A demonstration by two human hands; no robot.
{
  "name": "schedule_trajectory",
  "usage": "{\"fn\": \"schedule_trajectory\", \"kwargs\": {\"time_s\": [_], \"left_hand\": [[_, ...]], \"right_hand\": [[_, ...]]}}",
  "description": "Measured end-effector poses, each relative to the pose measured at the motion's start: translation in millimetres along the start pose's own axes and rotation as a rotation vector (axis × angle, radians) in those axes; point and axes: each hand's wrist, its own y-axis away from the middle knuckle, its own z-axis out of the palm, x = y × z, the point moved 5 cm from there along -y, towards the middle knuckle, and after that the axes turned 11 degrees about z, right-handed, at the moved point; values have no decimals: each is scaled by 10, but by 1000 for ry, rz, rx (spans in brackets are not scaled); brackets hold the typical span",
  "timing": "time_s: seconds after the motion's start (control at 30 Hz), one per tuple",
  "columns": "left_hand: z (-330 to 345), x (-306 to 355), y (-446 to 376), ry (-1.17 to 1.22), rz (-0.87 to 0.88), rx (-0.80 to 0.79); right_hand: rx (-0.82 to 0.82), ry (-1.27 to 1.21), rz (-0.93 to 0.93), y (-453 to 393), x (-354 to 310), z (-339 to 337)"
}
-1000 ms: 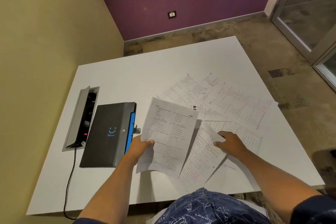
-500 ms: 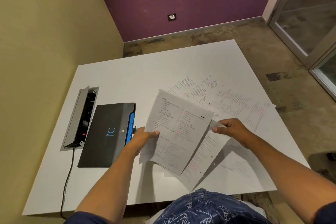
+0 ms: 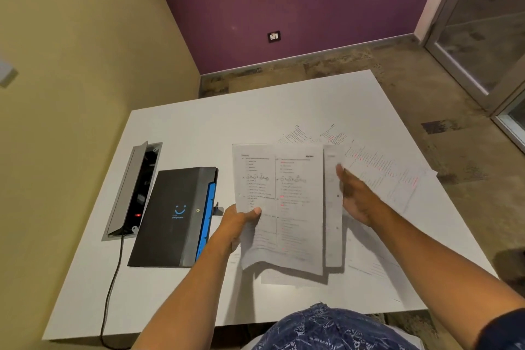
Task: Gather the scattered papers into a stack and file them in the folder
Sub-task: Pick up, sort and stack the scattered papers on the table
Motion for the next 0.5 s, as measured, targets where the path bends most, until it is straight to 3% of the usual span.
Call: {"fn": "schedule_trajectory", "kwargs": {"time_s": [0.1, 0.2, 0.37, 0.5], "left_hand": [[61, -23, 34, 86, 10, -38], [142, -4, 86, 69, 34, -122], [190, 64, 112, -10, 64, -150], [168, 102, 129, 19, 79, -134]], "right_hand": [[-21, 183, 31, -6, 317, 87], [33, 212, 60, -2, 511, 189], [144, 278, 19, -12, 498, 267], [140, 321, -29, 48, 351, 200]]}}
